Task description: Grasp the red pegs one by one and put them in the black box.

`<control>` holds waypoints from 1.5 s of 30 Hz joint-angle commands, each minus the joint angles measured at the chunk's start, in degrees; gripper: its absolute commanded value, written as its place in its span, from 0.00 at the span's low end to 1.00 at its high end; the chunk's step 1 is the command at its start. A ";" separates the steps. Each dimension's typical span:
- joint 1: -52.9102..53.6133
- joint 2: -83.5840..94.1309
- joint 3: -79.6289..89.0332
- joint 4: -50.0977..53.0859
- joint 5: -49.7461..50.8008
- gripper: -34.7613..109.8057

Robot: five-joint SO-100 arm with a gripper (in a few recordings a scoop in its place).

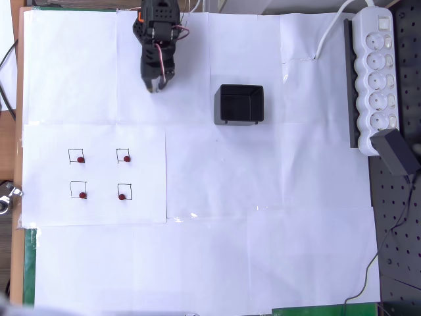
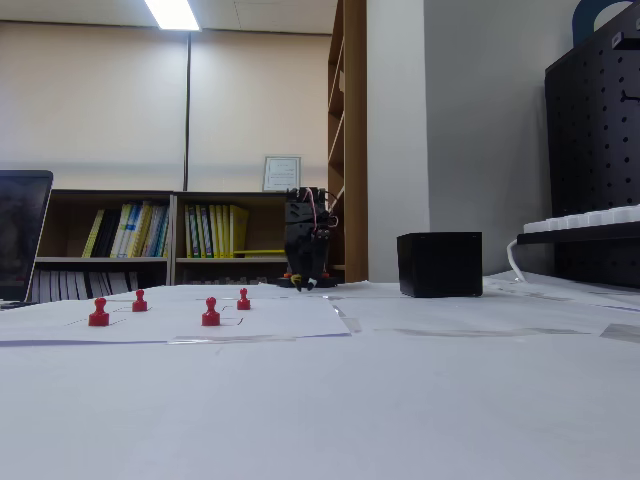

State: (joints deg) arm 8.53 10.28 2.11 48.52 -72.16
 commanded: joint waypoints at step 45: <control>8.61 95.27 42.01 -81.47 -21.18 0.34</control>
State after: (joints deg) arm 15.56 104.85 40.87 -33.05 -93.16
